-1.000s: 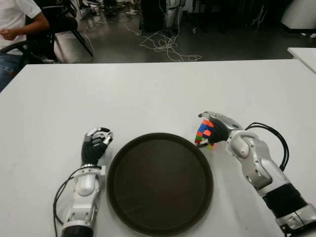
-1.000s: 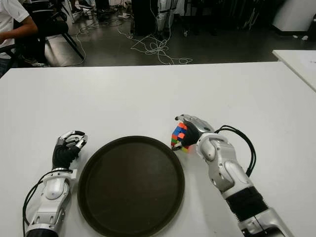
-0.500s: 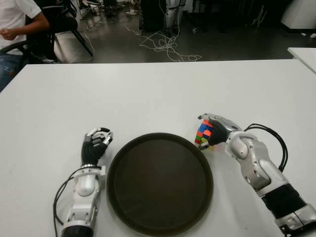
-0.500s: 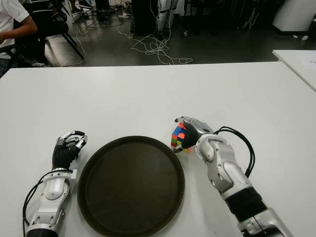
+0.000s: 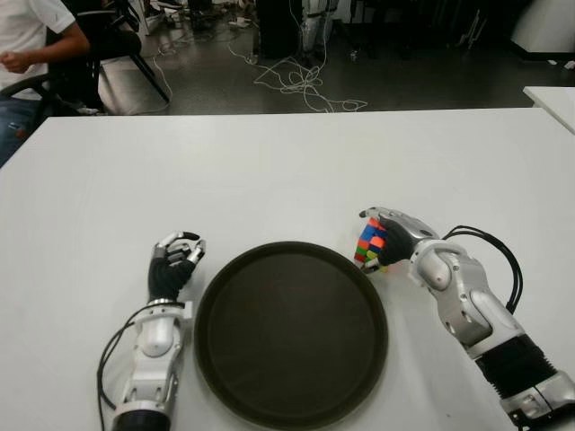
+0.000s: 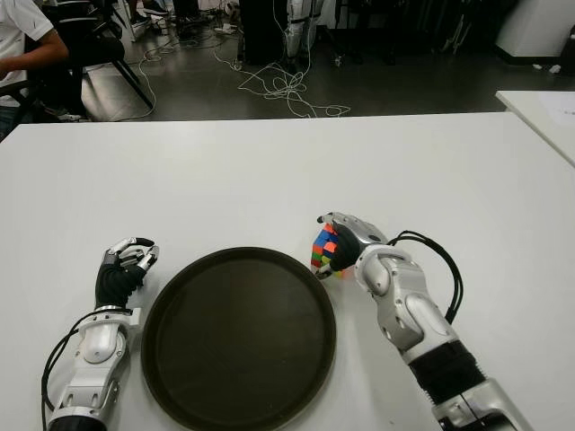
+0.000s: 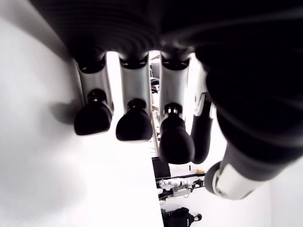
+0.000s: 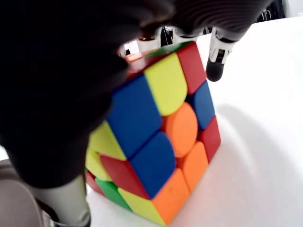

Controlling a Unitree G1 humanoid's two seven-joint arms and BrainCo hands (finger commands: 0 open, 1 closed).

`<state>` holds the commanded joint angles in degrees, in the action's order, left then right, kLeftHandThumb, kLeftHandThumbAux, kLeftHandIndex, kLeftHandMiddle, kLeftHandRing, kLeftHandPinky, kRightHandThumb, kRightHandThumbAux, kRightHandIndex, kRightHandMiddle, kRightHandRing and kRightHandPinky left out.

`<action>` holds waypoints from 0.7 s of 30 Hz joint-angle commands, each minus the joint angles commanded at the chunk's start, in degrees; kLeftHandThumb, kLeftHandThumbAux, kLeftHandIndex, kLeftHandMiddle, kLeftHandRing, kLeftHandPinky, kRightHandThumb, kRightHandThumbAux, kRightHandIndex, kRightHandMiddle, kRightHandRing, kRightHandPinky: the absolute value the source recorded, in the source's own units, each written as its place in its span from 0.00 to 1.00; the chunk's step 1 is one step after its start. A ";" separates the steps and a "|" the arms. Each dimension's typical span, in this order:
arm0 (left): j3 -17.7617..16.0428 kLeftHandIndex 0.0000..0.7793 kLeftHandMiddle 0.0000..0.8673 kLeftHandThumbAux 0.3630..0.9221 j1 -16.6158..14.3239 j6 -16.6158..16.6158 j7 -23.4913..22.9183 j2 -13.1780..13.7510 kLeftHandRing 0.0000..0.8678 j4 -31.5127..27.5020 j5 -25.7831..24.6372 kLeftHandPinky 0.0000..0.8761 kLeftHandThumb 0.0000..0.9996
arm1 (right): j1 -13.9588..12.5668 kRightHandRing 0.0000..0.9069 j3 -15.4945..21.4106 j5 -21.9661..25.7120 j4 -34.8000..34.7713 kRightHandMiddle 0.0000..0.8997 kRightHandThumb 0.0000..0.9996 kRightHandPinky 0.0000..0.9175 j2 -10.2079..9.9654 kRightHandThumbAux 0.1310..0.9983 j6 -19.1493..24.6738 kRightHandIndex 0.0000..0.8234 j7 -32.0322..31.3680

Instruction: Pick up the Rubik's Cube and put it in the plate

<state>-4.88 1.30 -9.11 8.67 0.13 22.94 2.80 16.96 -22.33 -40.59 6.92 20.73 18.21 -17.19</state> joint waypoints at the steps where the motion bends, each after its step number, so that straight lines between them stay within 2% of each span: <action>1: -0.02 0.57 0.93 0.61 0.02 0.02 0.01 -0.06 0.94 -0.08 -0.04 0.90 0.71 | -0.01 0.01 0.02 0.05 0.01 0.00 0.00 0.02 -0.03 0.81 0.01 0.00 0.03; 21: 0.78 0.57 0.93 0.61 0.21 1.27 -0.20 0.58 0.94 -1.08 1.04 0.91 0.71 | 0.00 0.00 -0.12 0.03 0.16 0.00 0.00 0.01 -0.14 0.83 0.58 0.00 -0.89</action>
<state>-4.09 1.51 -7.84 8.47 0.70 21.86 3.84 16.96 -22.46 -40.56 7.08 20.59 18.79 -18.08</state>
